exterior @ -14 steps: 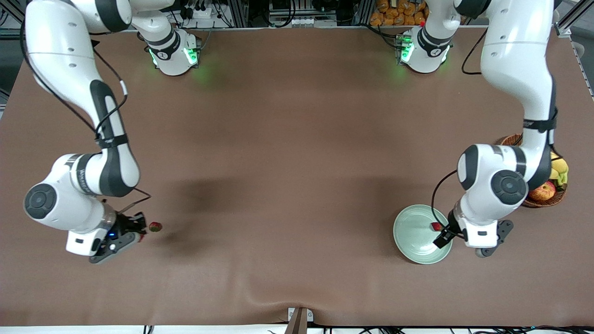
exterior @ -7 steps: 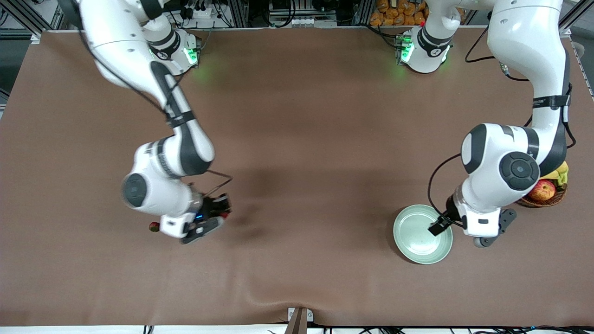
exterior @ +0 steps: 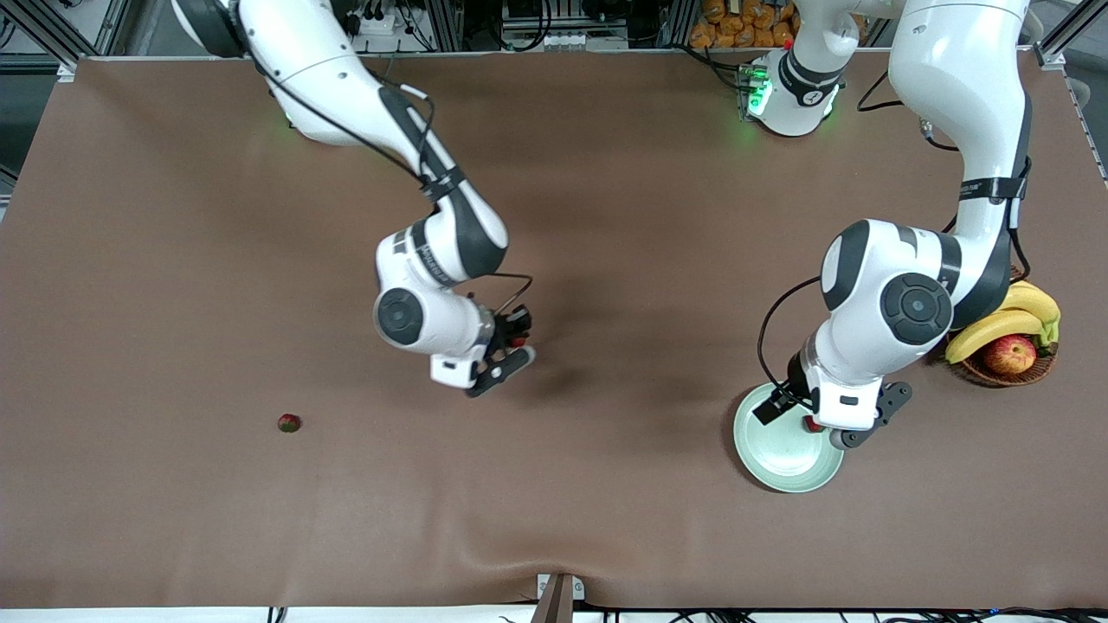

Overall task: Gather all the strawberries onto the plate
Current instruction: 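Carry the second strawberry to mid-table with the right gripper while the left gripper returns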

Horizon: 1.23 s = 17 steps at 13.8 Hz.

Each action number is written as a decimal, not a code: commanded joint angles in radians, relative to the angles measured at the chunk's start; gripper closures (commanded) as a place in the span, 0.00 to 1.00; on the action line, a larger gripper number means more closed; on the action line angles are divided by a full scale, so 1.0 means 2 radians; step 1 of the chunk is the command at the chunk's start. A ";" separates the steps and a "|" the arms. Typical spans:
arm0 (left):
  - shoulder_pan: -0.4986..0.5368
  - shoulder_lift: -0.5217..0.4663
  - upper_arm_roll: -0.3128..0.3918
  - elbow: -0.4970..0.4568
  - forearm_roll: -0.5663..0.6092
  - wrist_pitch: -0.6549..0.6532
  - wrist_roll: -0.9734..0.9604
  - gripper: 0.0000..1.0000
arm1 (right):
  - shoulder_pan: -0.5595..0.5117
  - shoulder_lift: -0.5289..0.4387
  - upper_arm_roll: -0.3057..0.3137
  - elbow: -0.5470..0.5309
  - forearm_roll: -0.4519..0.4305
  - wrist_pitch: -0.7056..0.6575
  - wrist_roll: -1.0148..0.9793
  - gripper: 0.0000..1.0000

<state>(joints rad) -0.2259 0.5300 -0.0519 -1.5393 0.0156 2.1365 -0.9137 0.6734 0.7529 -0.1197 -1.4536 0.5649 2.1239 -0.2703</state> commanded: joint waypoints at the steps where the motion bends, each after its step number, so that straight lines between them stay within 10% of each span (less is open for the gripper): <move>1: -0.001 0.000 -0.003 -0.003 0.003 -0.004 -0.009 0.00 | 0.022 0.007 -0.005 -0.001 0.010 0.001 0.003 0.93; 6: -0.023 0.010 -0.006 -0.003 0.003 -0.004 -0.026 0.00 | 0.038 0.029 -0.005 -0.001 0.007 0.027 0.002 0.74; 10: -0.060 0.024 -0.006 -0.001 0.003 -0.004 -0.071 0.00 | 0.030 0.025 -0.006 0.000 0.004 0.027 0.002 0.13; 17: -0.157 0.108 -0.006 0.060 -0.004 0.008 -0.175 0.00 | -0.072 -0.044 -0.012 -0.002 0.002 0.020 -0.002 0.00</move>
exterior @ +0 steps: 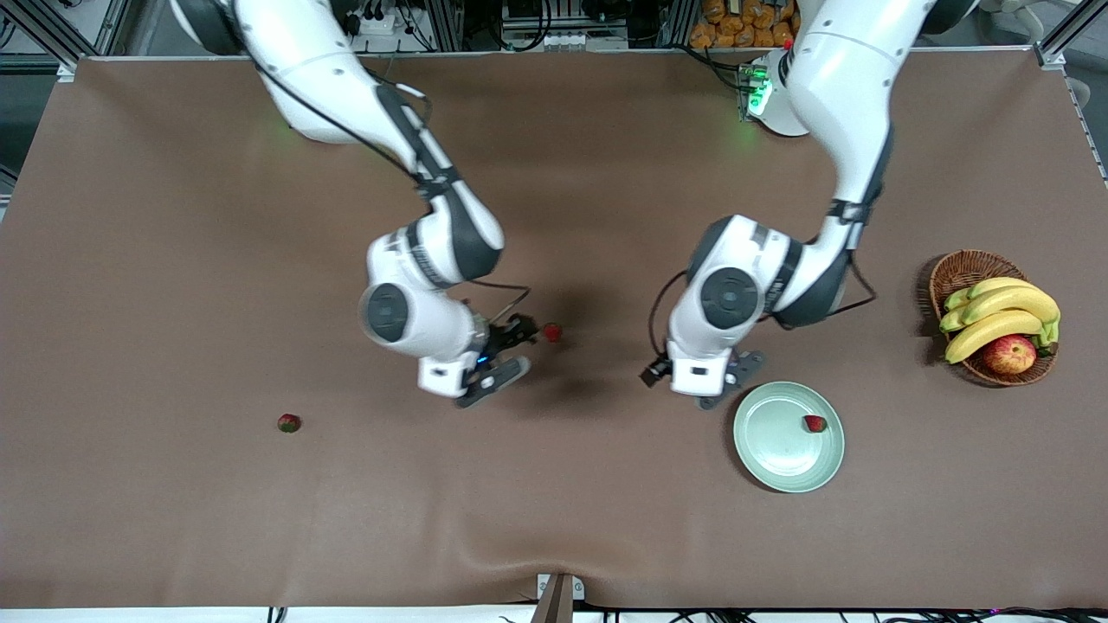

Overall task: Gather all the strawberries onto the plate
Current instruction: 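Carry the second strawberry to mid-table with the right gripper while the left gripper returns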

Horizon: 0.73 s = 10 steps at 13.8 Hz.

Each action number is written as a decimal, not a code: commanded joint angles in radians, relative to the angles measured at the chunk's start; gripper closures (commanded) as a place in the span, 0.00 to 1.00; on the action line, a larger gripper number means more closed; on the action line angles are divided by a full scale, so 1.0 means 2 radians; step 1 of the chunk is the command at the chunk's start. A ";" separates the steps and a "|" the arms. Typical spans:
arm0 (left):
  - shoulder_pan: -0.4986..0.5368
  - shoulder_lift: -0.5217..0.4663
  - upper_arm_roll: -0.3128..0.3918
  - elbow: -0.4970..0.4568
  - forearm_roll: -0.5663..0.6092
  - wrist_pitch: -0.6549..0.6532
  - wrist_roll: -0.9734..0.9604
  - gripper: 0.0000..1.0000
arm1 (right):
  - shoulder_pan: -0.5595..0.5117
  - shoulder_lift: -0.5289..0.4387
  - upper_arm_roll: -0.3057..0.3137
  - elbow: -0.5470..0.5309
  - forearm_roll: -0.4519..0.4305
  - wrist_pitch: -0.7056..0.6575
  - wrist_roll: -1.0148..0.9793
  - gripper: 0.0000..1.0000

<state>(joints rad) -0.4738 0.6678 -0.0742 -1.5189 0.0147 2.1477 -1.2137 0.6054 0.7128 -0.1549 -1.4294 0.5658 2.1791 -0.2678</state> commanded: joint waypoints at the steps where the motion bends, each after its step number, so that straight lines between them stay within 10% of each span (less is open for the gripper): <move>1: -0.048 0.053 0.005 0.064 -0.004 0.013 -0.037 0.00 | -0.061 -0.029 0.005 -0.018 0.001 -0.010 -0.003 0.00; 10: -0.152 0.108 0.012 0.097 0.001 0.126 -0.052 0.00 | -0.227 -0.044 0.002 -0.070 -0.040 -0.020 -0.044 0.00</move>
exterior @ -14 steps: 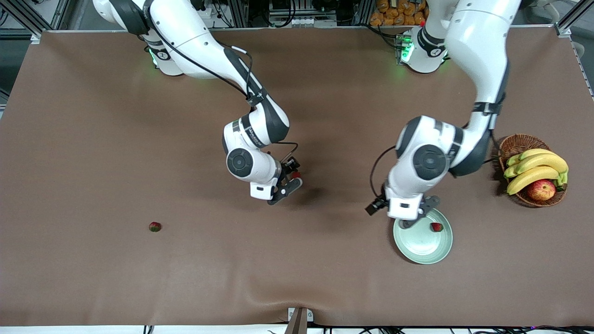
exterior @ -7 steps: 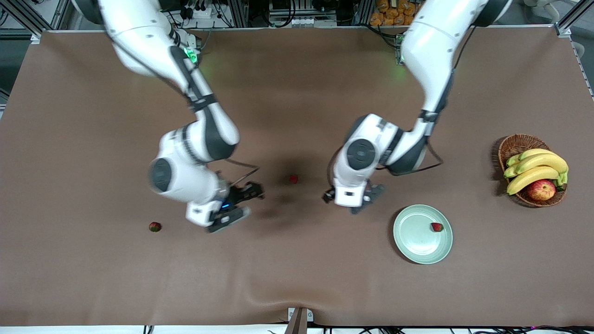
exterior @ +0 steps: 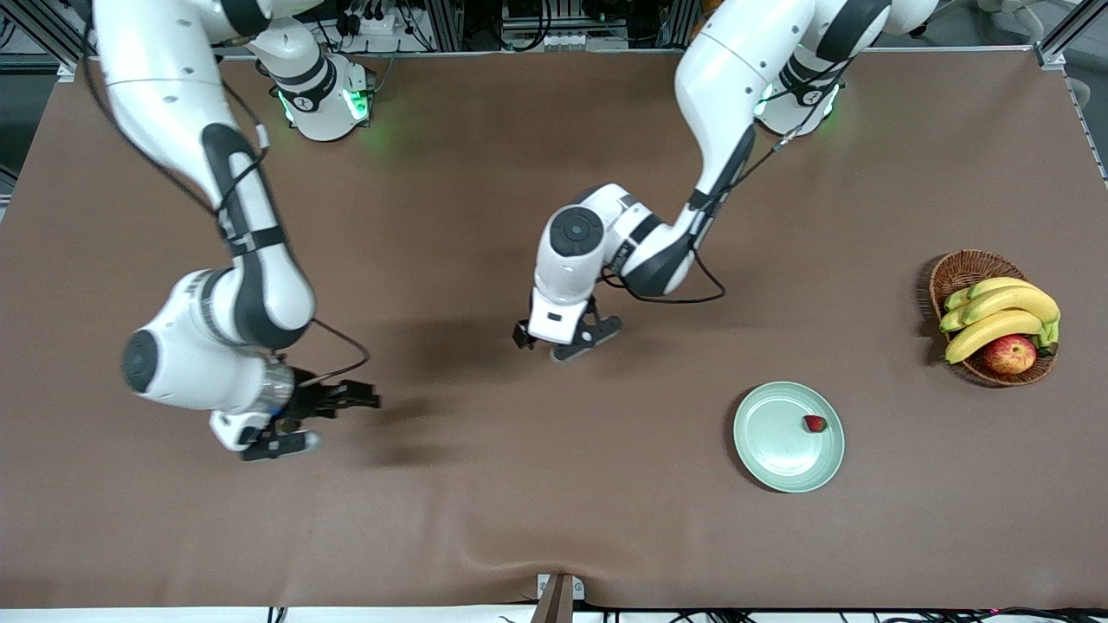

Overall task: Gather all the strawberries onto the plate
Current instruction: 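Pass the second strawberry from the right gripper into the left gripper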

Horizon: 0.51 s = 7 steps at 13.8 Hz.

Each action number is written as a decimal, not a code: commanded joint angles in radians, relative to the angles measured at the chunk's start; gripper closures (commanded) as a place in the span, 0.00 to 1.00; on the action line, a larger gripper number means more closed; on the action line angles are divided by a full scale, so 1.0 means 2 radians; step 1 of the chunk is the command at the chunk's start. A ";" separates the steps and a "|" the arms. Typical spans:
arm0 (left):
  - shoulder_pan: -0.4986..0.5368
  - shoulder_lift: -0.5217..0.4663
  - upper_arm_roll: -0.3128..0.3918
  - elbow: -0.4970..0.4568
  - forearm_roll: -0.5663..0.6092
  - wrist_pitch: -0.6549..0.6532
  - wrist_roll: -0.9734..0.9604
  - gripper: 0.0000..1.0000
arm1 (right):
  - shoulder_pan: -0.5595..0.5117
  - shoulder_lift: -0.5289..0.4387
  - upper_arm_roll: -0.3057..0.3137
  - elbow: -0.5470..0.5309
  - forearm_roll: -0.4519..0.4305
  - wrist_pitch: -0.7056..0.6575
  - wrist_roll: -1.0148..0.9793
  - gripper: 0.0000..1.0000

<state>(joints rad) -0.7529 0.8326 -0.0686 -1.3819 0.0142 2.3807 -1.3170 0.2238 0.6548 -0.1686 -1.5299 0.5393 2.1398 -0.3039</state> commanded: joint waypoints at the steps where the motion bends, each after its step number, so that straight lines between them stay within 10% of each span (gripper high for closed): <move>1: -0.014 0.032 0.010 0.028 0.001 0.015 -0.004 0.00 | -0.046 -0.013 0.009 -0.020 -0.048 0.000 -0.036 0.00; 7: -0.029 0.047 0.027 0.028 0.001 0.031 -0.122 0.00 | -0.058 0.015 0.008 -0.020 -0.119 0.060 -0.037 0.00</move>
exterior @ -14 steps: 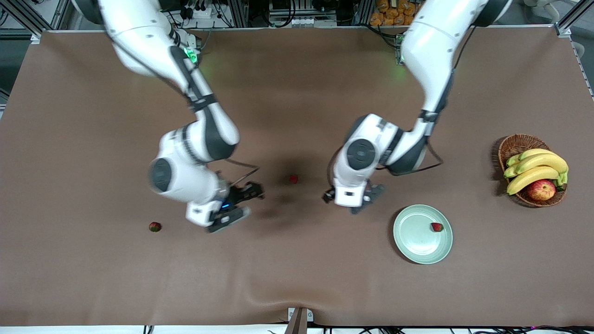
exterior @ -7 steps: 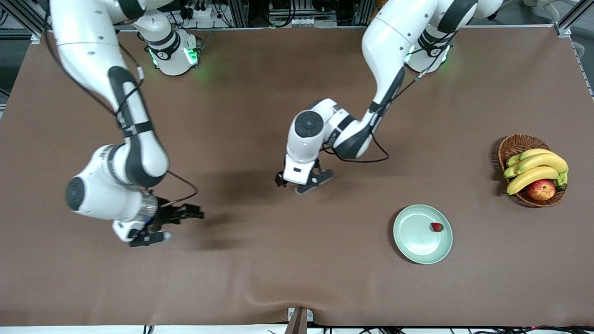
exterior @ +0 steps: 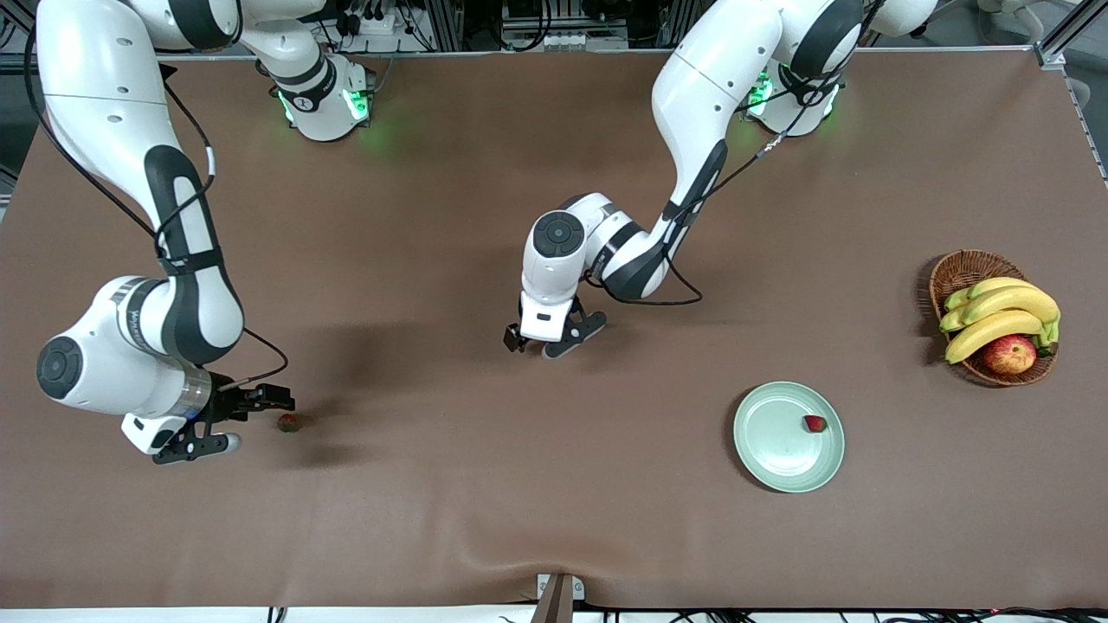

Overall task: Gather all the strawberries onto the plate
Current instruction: 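Pass the second strawberry from the right gripper into the left gripper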

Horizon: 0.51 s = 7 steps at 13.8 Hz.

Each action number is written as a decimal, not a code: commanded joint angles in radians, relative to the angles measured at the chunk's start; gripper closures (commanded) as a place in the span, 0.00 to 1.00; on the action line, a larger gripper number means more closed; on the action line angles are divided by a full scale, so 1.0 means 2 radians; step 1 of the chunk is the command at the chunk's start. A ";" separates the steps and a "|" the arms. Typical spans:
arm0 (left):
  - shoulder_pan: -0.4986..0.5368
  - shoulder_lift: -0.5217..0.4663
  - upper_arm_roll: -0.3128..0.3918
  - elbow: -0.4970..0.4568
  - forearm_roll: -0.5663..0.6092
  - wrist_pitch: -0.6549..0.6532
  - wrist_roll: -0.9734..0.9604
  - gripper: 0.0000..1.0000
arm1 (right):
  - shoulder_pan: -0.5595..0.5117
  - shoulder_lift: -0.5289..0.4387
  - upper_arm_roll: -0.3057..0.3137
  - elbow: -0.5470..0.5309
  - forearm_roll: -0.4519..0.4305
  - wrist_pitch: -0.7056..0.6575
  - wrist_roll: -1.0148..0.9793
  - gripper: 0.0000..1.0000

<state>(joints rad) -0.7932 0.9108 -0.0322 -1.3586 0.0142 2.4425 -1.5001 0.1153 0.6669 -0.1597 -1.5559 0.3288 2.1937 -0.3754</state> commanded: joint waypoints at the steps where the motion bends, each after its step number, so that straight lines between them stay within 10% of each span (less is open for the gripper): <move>1: -0.008 0.008 0.008 0.014 0.001 0.001 -0.037 0.00 | -0.003 0.015 0.004 -0.007 -0.020 0.045 0.000 0.00; 4: -0.009 0.008 0.008 0.011 0.000 -0.001 -0.038 0.06 | -0.003 0.032 0.004 -0.006 -0.023 0.083 0.000 0.00; 7: -0.010 0.012 0.008 0.010 0.000 -0.001 -0.038 0.58 | -0.001 0.048 0.005 -0.004 -0.020 0.093 0.004 0.00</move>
<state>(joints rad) -0.7961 0.9163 -0.0318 -1.3577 0.0143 2.4420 -1.5571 0.1153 0.7504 -0.1589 -1.5654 0.3062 2.3594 -0.3754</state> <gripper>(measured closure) 0.106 0.000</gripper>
